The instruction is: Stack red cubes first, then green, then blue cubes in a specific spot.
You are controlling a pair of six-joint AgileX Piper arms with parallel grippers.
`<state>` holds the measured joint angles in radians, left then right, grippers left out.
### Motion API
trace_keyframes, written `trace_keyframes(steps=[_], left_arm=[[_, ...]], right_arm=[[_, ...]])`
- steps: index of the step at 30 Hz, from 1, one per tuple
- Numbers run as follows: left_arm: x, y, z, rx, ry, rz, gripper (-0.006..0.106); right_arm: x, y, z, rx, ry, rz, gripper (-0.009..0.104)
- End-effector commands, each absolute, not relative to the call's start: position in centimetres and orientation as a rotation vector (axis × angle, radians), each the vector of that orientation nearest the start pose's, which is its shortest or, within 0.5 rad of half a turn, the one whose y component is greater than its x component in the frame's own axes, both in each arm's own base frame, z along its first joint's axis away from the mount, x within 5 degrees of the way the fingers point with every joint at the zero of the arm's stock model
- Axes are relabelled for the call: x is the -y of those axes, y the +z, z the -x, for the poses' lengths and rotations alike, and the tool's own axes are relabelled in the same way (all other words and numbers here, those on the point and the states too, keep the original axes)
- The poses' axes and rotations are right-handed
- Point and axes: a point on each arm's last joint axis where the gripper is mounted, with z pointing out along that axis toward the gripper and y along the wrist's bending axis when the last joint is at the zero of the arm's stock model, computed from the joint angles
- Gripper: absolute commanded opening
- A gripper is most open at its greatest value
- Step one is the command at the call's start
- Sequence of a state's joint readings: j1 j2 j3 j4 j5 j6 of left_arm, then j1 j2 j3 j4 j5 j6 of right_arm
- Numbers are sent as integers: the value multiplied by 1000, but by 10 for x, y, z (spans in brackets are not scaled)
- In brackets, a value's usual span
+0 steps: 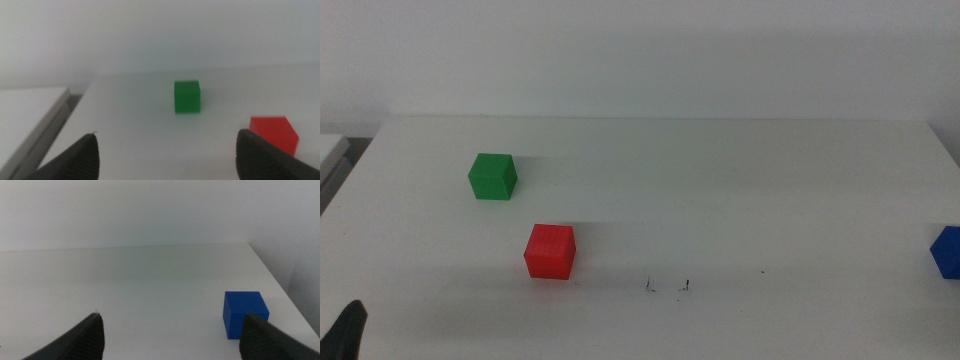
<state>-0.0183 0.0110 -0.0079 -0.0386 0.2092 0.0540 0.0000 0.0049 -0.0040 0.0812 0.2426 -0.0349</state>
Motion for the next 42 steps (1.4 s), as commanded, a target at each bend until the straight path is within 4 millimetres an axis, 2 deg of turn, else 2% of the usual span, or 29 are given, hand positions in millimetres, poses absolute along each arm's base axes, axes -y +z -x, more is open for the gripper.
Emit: trace_keyframes(steps=[1, 4, 6, 8, 12, 15, 19, 21, 22, 28, 32, 42], left_arm=[[2, 211, -60, -1750, -21, -34, 94], [5, 254, -78, -1967, -68, -24, 94], [8, 280, -100, -2170, -98, -29, 94], [10, 296, -127, -2355, -110, -36, 94], [17, 314, -189, -2591, -182, -48, 94], [36, 319, -232, -2680, -173, -152, 94], [75, 306, -277, -2749, -121, -226, 94], [95, 295, -293, -2814, -139, -146, 94], [103, 289, -297, -2845, -145, -105, 94], [137, 256, -322, -2890, -163, -178, 94], [148, 236, -334, -2867, -168, -198, 94], [150, 193, -347, -2938, -91, -213, 94]], right_arm=[[-2, 192, -56, -1715, 38, -12, 93], [-2, 192, -56, -1715, 38, -12, 93], [-2, 192, -56, -1715, 38, -12, 93], [-2, 192, -56, -1715, 38, -12, 93], [-2, 192, -56, -1715, 38, -12, 93], [-2, 192, -56, -1715, 38, -12, 93], [-2, 192, -56, -1715, 38, -12, 93], [-2, 192, -56, -1715, 38, -12, 93], [-2, 192, -56, -1715, 38, -12, 93], [-2, 192, -56, -1715, 38, -12, 93], [-2, 192, -56, -1715, 38, -12, 93], [-2, 192, -56, -1715, 38, -12, 93]])
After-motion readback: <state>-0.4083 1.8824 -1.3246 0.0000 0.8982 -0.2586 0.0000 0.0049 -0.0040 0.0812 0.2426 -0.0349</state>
